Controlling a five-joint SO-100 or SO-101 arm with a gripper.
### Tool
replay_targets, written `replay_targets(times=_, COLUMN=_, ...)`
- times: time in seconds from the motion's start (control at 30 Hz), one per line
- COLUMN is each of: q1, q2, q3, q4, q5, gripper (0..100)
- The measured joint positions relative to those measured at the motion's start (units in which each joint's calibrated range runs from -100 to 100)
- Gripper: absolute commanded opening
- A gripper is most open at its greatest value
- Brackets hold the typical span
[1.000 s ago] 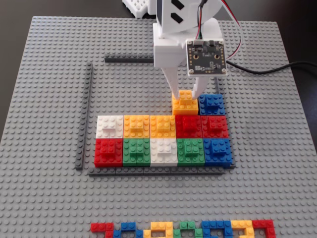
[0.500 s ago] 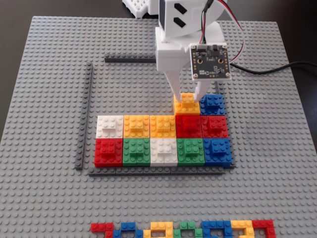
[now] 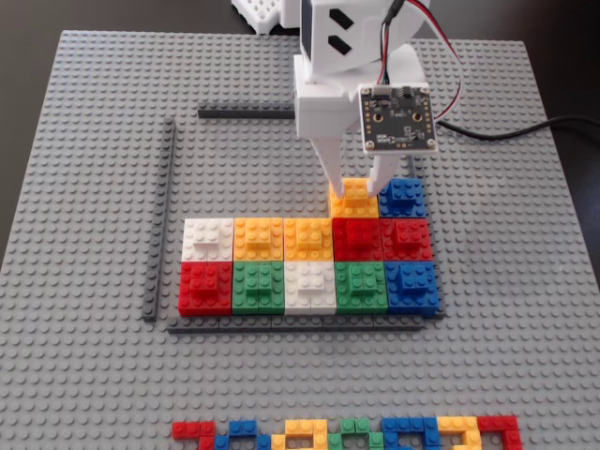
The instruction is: Grab the cube and place it into the grid
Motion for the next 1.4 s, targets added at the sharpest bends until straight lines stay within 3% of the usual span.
replay_targets(times=0.33, q1=0.2, q2=0.0, q3=0.0, q4=-0.3, q5=0.0, gripper=16)
replay_targets(times=1.4, q1=1.1, q2=0.0, q3=-0.9, q4=1.1, q5=0.0, gripper=15)
